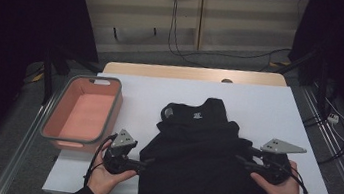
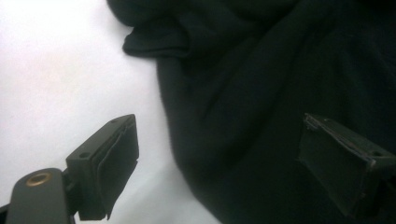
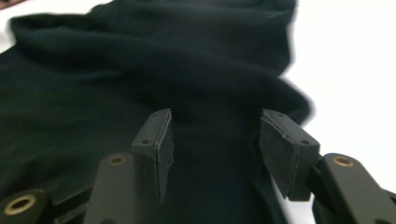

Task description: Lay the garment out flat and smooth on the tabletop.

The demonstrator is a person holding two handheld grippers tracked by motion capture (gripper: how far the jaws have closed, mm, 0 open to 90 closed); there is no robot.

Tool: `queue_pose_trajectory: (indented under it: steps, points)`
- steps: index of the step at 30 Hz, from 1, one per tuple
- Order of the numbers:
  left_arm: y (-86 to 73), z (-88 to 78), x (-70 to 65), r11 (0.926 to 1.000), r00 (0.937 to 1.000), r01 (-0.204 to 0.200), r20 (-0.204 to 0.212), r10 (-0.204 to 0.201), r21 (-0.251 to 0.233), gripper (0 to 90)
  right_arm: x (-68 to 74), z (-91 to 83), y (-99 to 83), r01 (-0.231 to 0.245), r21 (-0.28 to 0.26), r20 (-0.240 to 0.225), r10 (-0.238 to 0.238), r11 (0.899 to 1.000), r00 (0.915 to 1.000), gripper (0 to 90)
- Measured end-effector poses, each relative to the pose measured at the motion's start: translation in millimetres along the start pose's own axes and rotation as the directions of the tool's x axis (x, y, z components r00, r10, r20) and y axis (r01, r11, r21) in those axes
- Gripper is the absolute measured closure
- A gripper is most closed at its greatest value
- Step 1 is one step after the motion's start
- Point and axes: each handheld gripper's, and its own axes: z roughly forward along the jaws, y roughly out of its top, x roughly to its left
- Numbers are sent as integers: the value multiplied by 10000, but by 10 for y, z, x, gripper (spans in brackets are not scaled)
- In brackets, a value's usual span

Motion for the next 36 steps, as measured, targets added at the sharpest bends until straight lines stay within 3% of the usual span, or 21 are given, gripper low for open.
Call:
queue_pose_trajectory:
  steps: [5,9,11,14,17,18,19,21,23,24,25,26,27,28,30,32,35,36]
  points:
    - [-7,70,-182,9973,9973,-694,239,688,244,123,199,64,-25,638,483,-889,-593,9968,9943,522]
    - [-3,141,-326,9898,9901,-1386,262,1378,323,123,310,161,-50,1040,1017,-1448,-887,9894,9855,541]
    - [2,166,-388,9893,9885,-1432,526,1417,262,130,344,210,-50,1214,1153,-1644,-1016,9859,9811,540]
    - [10,219,-480,9842,9802,-1739,1020,1696,349,207,374,303,-54,1409,1440,-1830,-1136,9795,9765,540]
    - [23,286,-537,9732,9665,-2191,1521,2067,696,330,406,379,-53,1647,1679,-1877,-1325,9719,9732,544]
    - [23,316,-562,9749,9646,-2122,1744,1979,673,373,420,397,-56,1724,1773,-1861,-1390,9689,9727,546]
    - [30,334,-569,9669,9563,-2381,1961,2168,919,419,434,416,-64,1811,1928,-1781,-1472,9644,9730,554]
    - [14,394,-603,9614,9450,-2522,2418,2202,1104,505,463,436,-86,1959,1944,-1583,-1664,9612,9733,560]
    - [27,407,-589,9679,9486,-2236,2537,1890,1149,565,454,438,-86,1766,1965,-1552,-1473,9645,9768,596]
    - [44,407,-565,9651,9475,-2289,2563,1910,1273,636,453,438,-85,1735,1994,-1529,-1443,9644,9777,625]
    - [45,413,-556,9704,9520,-2071,2540,1707,1241,719,451,437,-78,1660,2051,-1451,-1377,9646,9798,670]
    - [45,415,-542,9709,9506,-2028,2636,1639,1276,776,452,437,-71,1660,2097,-1426,-1378,9636,9801,733]
    - [39,412,-549,9737,9522,-1901,2652,1518,1254,839,454,434,-72,1613,2115,-1648,-1275,9640,9780,853]
    - [34,402,-565,9731,9541,-1920,2564,1546,1275,876,455,431,-81,1567,2121,-1903,-1165,9646,9748,900]
    - [44,380,-582,9632,9514,-2259,2457,1859,1458,894,493,417,-83,1727,2155,-1715,-1369,9611,9756,900]
    - [37,363,-588,9654,9529,-2150,2483,1743,1475,900,532,402,-84,1909,2205,-1557,-1587,9565,9750,900]
    - [7,318,-589,9668,9508,-2062,2644,1614,1513,900,578,347,-117,1912,2281,-1690,-1545,9547,9734,900]
    - [-3,293,-588,9615,9469,-2225,2707,1736,1615,900,599,321,-133,1962,2312,-1746,-1578,9529,9719,900]
